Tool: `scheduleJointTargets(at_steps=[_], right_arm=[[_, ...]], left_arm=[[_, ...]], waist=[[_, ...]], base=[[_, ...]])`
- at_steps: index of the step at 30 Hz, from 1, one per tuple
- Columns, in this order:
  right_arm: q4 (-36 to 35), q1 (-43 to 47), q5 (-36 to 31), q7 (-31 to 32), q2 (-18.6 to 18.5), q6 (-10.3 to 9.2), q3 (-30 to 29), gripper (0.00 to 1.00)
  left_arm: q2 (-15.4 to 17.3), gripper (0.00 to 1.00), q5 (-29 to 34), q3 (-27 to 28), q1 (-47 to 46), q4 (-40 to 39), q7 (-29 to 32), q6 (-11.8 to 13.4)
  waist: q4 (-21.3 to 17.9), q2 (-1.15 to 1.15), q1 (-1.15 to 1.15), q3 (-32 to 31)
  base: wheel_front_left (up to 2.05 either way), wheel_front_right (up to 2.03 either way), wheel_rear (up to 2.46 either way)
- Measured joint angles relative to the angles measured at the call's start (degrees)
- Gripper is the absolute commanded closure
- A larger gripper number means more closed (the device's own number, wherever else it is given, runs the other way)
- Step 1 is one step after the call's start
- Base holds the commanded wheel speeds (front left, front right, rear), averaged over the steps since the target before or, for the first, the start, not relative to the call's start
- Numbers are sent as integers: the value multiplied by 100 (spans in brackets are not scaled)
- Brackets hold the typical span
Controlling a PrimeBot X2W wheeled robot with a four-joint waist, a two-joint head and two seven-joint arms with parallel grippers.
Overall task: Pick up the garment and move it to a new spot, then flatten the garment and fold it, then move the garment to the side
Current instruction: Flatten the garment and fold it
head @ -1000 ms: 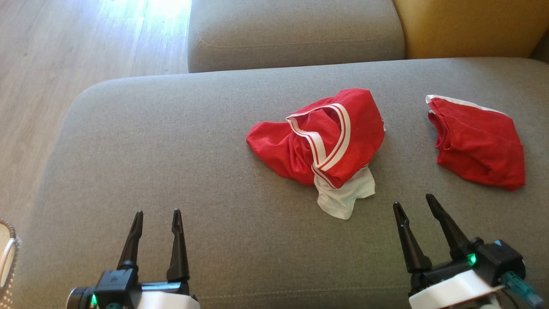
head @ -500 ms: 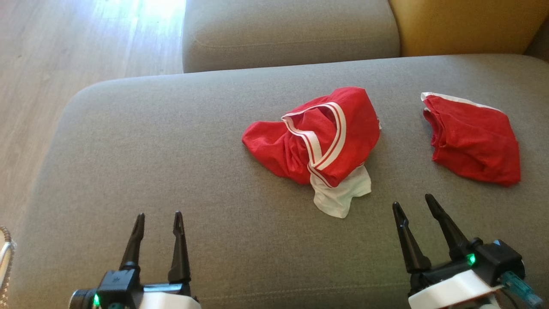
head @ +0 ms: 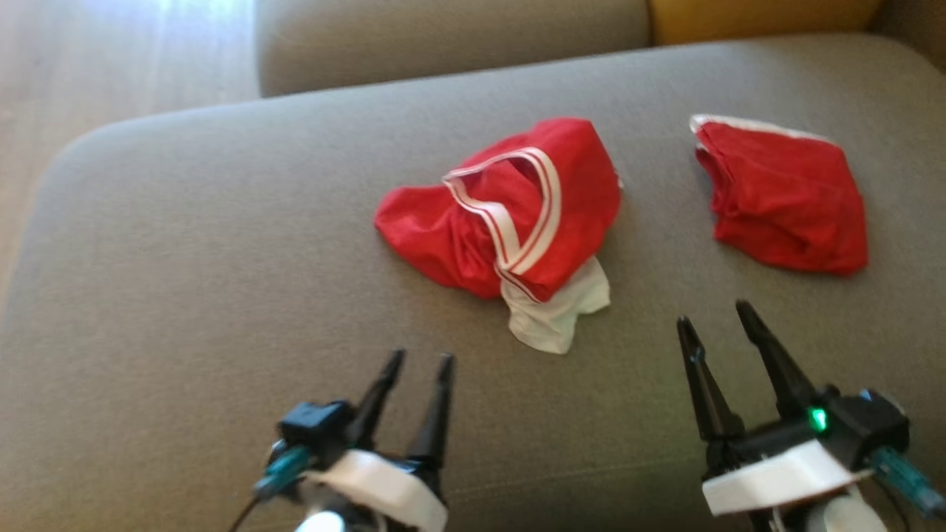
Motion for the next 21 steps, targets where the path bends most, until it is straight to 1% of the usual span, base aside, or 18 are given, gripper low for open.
scheduleJointTargets(at_steps=[4, 5, 9, 17, 20, 21], right_arm=[[-182, -270, -144, 0, 0, 0, 54, 0], [-221, -430, -144, 0, 1, 0, 37, 0], [-304, -575, -143, 0, 0, 0, -41, 0], [-333, -839, -62, 0, 1, 0, -53, 0], [-343, -892, -35, 0, 0, 0, -10, 0], [-352, -894, -35, 0, 0, 0, 23, 0]], left_arm=[[-8, 0, -48, -544, -625, 721, 4, -175], [-4, 0, -64, -748, -998, 999, 4, -257], [-12, 0, -209, -1145, -1670, 1372, 4, -347], [-18, 0, -359, -1705, -2560, 1951, 4, -346], [-18, 0, -454, -1729, -2727, 2009, 4, -328], [-20, 0, -459, -1722, -2781, 2007, 3, -269]], waist=[[-205, 0, 0, 268], [-317, 0, 2, 424], [-515, 0, 1, 745], [-826, 0, 2, 1295], [-937, 0, 1, 1379], [-969, 0, 1, 1398]], base=[[0, 0, 0], [0, 0, 0], [0, 0, 0], [0, 0, 0], [0, 0, 0], [0, 0, 0]])
